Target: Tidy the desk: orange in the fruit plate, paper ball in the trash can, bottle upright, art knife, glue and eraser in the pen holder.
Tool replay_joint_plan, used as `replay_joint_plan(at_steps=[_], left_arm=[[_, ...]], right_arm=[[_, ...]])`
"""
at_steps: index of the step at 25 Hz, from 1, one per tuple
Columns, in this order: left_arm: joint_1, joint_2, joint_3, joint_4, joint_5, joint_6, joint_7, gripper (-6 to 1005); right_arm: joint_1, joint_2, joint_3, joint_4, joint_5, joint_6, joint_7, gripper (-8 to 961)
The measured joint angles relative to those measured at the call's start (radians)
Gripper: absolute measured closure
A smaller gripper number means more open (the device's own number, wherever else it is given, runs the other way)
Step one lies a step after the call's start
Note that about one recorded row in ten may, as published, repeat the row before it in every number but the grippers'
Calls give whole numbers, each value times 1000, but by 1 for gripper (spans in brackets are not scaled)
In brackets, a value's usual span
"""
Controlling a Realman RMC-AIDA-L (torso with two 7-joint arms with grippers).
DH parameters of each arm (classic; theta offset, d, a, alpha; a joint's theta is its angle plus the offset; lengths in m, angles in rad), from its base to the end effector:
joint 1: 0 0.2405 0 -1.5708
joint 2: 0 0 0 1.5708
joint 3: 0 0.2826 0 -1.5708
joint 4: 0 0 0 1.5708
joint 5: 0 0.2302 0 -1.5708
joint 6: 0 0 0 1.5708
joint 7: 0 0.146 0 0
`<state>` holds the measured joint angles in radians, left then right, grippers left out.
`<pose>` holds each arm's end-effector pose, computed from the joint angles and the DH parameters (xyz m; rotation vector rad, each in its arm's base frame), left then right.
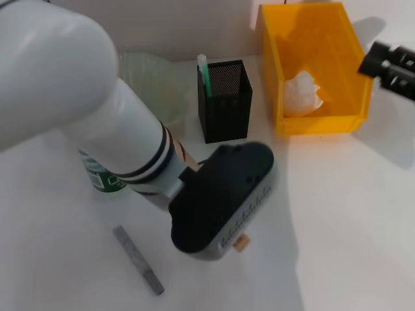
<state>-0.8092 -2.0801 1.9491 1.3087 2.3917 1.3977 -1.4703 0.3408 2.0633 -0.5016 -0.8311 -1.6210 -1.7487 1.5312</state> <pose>-0.0921 0.3396 -0.1294 2.5894 -1.3638 -0.6369 0.3143 0.3195 0.0913 -2.2749 0.6567 1.1844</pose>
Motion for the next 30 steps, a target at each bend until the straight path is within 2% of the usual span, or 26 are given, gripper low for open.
replay_joint_plan(at_steps=[1, 4, 8, 14, 18, 26, 30], left_arm=[[25, 0, -52, 13, -82, -11, 4, 728], [84, 1, -127, 44, -209, -42, 13, 728], [179, 3, -231, 68, -459, -111, 12, 727], [317, 6, -309, 15, -835, -266, 24, 727], [380, 8, -326, -76, -1030, -296, 104, 727], [395, 8, -325, -181, -1077, -287, 70, 727], [412, 8, -328, -187, -1105, -264, 62, 727]], right_arm=[[0, -6, 23, 11, 18, -9, -4, 327], [1, -21, 76, 37, 55, -24, -15, 327], [4, -37, 107, 56, 81, -32, -33, 328], [13, -46, 134, 72, 97, -34, -46, 328], [15, -48, 147, 75, 126, -53, -47, 328], [4, -57, 149, 80, 174, -97, -44, 328], [-2, -58, 150, 83, 175, -109, -43, 328]])
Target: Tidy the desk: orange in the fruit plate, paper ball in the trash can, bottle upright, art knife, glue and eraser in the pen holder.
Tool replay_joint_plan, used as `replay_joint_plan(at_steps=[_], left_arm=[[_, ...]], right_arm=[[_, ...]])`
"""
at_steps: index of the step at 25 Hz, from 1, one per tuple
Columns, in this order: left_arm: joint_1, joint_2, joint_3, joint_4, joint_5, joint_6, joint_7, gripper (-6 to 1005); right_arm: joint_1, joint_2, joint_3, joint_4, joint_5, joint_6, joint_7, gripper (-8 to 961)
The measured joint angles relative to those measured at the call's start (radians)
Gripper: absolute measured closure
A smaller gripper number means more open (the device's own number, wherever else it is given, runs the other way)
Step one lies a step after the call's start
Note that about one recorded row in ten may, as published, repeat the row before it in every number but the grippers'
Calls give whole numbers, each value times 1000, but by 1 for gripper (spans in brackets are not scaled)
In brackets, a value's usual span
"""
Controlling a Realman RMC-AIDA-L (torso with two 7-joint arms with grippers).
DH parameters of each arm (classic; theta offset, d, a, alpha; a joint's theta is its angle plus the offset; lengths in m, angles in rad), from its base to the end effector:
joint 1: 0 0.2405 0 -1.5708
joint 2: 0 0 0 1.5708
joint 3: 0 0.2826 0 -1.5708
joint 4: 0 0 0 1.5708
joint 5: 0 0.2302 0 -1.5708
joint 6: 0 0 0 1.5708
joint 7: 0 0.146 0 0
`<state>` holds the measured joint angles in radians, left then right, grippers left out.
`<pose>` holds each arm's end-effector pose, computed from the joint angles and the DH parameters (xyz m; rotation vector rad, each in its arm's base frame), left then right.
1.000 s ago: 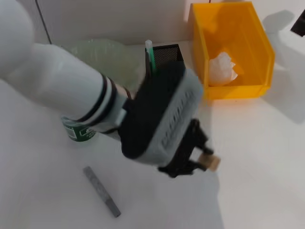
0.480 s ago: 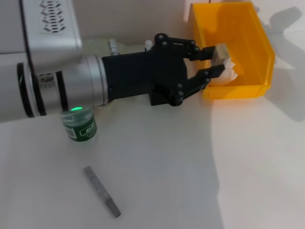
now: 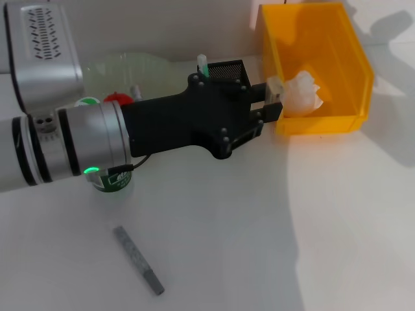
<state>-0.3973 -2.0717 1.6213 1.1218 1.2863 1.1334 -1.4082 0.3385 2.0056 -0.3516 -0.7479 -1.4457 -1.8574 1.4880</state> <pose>-0.1363 0.3526 -0.0636 -2.7549 -0.1040 -0.9600 0.3243 0.3041 0.1450 -2.0502 0.4816 1.3884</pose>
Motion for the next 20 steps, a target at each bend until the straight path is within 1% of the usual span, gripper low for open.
replay_joint_plan(at_steps=[4, 13, 17, 20], left_arm=[[13, 3, -6, -1, -20, 20, -3, 729], [15, 5, 8, -26, -14, 39, -1, 724], [6, 0, 34, -49, 24, 5, 10, 722], [-4, 0, 55, -63, 33, -33, 11, 719]], right_arm=[[-9, 0, 1, 1, 10, -20, 3, 328], [-17, -2, 2, 7, 12, -72, 26, 329], [-31, -4, -13, 10, -4, -122, 9, 329], [-40, -4, -31, 7, -78, -202, -50, 329]])
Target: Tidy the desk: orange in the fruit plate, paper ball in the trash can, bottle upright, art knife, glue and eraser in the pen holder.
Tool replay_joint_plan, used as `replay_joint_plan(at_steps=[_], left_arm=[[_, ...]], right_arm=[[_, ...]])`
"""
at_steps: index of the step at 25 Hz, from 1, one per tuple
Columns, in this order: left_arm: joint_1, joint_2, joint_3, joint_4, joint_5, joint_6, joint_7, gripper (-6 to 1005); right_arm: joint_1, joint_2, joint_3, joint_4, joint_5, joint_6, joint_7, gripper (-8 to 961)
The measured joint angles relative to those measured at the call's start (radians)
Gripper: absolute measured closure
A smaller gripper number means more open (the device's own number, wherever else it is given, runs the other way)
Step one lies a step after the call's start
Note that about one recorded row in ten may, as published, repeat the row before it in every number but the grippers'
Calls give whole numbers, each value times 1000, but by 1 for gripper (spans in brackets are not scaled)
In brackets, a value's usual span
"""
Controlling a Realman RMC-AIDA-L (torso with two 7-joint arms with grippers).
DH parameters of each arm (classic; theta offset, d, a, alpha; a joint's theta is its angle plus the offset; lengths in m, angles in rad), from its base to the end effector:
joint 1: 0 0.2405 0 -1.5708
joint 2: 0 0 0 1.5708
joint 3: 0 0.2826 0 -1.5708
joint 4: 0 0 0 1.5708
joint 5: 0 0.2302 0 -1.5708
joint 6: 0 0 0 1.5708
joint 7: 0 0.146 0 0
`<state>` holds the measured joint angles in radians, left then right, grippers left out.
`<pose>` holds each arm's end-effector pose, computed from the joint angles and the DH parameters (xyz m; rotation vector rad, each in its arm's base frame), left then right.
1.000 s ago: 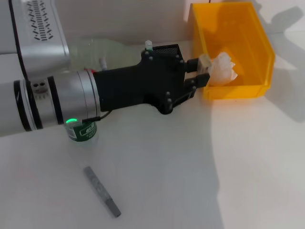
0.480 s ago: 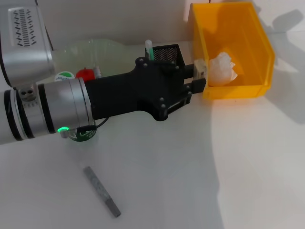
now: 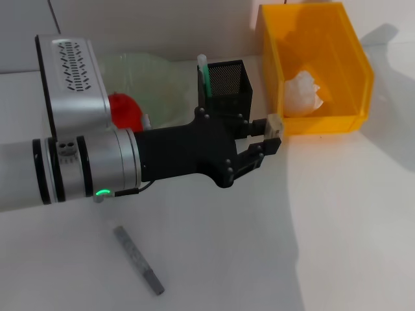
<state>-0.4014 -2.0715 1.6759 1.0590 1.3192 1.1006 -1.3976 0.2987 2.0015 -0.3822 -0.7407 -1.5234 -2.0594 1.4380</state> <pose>-0.1531 0.3469 -0.0865 -2.8131 -0.1485 -0.8558 0.3207 0.2681 0.1266 -2.2658 0.3996 1.4106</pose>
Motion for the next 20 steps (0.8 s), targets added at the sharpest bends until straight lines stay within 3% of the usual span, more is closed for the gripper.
replay_joint_plan(at_steps=[5, 11, 12, 13, 20], left_arm=[[-18, 5, 4, -28, 1, 36, -33, 716], [-20, 7, -9, -34, 1, 100, -60, 712], [-21, 8, -33, -41, 1, 163, -75, 711], [-30, 6, -70, -63, 2, 248, -95, 710], [-39, 6, -80, -76, 2, 274, -109, 705]], right_arm=[[12, -9, -17, -8, -94, -43, 49, 329], [83, -72, -97, -113, -102, -80, 263, 329], [100, -85, -115, -123, -104, -81, 288, 329], [136, -110, -146, -130, -108, -82, 332, 329], [213, -142, -163, -132, -135, -71, 425, 329]])
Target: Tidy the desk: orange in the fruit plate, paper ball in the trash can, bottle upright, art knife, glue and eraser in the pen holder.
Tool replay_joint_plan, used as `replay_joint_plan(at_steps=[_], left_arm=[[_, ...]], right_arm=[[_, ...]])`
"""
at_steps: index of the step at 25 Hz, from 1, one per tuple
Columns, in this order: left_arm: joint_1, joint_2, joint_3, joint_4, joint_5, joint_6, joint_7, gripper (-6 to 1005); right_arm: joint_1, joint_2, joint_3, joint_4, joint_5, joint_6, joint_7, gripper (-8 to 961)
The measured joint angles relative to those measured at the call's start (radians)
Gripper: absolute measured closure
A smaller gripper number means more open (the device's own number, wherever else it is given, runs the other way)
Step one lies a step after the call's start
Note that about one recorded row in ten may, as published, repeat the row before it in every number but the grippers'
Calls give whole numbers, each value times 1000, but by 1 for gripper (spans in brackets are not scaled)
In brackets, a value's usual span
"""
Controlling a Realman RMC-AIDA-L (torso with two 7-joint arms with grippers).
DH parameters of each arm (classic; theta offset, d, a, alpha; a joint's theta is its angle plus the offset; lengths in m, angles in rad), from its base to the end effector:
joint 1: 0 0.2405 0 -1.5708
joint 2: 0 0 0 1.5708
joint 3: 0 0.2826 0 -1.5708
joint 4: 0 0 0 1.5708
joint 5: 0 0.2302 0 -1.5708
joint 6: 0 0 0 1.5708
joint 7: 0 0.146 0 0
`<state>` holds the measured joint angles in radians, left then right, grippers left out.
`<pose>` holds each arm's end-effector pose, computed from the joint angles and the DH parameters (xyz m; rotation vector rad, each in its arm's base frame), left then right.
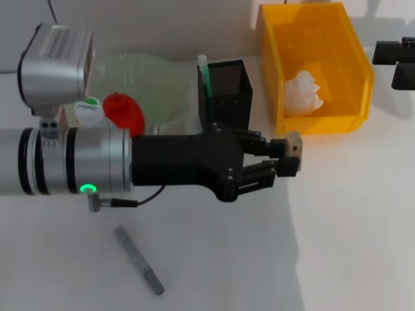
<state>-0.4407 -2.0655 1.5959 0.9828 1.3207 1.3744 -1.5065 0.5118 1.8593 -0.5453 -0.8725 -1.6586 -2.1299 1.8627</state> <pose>-0.1549 0.3289 -0.0751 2.9310 0.2649 0.9843 0.2531 0.3286 0.1587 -2.8136 0.6155 1.1823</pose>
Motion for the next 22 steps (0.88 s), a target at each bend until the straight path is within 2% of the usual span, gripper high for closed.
replay_joint_plan(at_steps=[1, 2, 3, 4, 5, 6, 10, 11, 12, 17, 22], left_arm=[[0, 0, 0, 0, 0, 0, 0, 705], [-69, 2, -33, -54, 0, 29, -94, 704], [-69, 2, -33, -54, 0, 29, -94, 703], [-137, 11, -61, -115, 0, 34, -145, 702], [-137, 11, -61, -115, 0, 34, -145, 702], [-178, 18, -76, -158, 3, 37, -173, 701], [-178, 18, -76, -158, 3, 37, -173, 698], [-218, 12, -130, -185, 57, 38, -207, 698], [-221, 7, -145, -182, 71, 38, -213, 697], [-225, 3, -149, -183, 75, 39, -243, 693], [-227, 2, -151, -181, 77, 40, -256, 690]], right_arm=[[6, -1, 0, 0, -1, 1, 4, 329], [10, -1, 0, 3, -4, 2, 5, 329], [13, 1, 0, 5, -6, 3, 6, 329], [15, 4, -1, 7, -9, 6, 8, 330], [16, 8, -2, 7, -14, 11, 10, 330], [17, 11, -2, 8, -20, 17, 12, 330], [21, 20, -5, 8, -48, 34, 21, 330], [23, 21, -5, 8, -52, 40, 22, 330], [23, 22, -5, 8, -57, 46, 23, 330], [28, 36, -6, 7, -85, 67, 24, 330], [37, 40, -10, 7, -91, 86, 22, 330]])
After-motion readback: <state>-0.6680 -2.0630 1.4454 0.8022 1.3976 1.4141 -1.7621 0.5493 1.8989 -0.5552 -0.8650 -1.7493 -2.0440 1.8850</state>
